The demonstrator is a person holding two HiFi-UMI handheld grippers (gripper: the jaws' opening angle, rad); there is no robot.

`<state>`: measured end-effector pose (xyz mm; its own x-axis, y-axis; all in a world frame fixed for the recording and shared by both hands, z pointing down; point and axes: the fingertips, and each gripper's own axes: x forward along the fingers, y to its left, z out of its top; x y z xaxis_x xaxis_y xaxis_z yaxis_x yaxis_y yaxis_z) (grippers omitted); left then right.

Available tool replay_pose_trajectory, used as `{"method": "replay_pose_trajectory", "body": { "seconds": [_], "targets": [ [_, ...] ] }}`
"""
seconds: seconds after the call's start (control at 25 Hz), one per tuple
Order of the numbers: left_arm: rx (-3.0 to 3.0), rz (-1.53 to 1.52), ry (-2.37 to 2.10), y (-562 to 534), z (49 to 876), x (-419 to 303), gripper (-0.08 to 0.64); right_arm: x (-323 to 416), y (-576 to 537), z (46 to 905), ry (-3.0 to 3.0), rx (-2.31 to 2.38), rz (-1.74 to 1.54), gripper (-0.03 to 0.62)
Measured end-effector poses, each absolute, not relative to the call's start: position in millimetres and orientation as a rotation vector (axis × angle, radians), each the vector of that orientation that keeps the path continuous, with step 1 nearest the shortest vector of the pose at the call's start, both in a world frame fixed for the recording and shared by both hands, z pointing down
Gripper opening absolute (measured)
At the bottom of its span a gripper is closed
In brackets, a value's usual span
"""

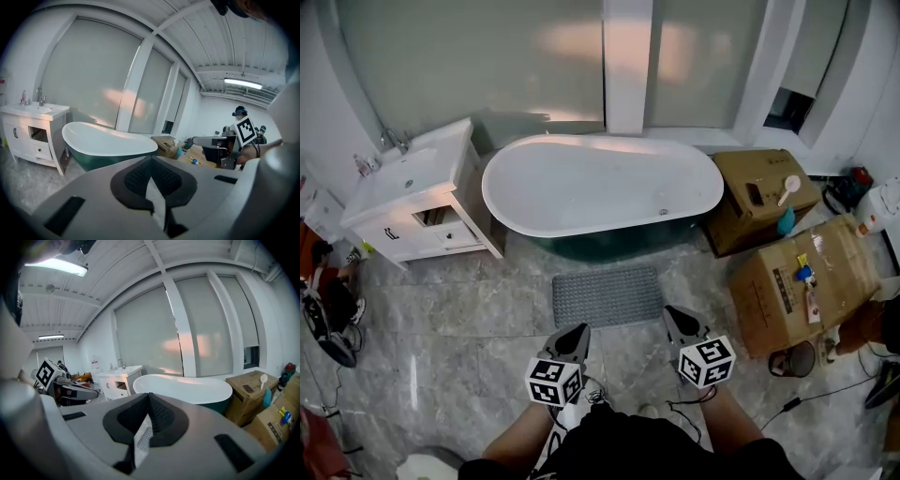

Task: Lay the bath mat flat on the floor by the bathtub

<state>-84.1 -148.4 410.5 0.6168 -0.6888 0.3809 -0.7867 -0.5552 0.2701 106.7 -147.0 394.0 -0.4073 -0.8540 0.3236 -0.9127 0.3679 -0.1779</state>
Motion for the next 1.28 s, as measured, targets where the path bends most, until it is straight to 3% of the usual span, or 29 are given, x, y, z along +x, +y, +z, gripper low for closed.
{"method": "replay_pose_trajectory", "body": {
  "seconds": [0.64,1.28],
  "targets": [
    [2.351,0.294,-1.347,-27.9,391.9,2.1,0.017,190.3,-41.6,395.5,-2.589,1.463,0.480,0.017],
    [2.351,0.275,-1.398,19.0,394.2,-66.0,0.017,122.0,0.4,403.9,-2.570,1.429,0.502,0.017]
  ]
}}
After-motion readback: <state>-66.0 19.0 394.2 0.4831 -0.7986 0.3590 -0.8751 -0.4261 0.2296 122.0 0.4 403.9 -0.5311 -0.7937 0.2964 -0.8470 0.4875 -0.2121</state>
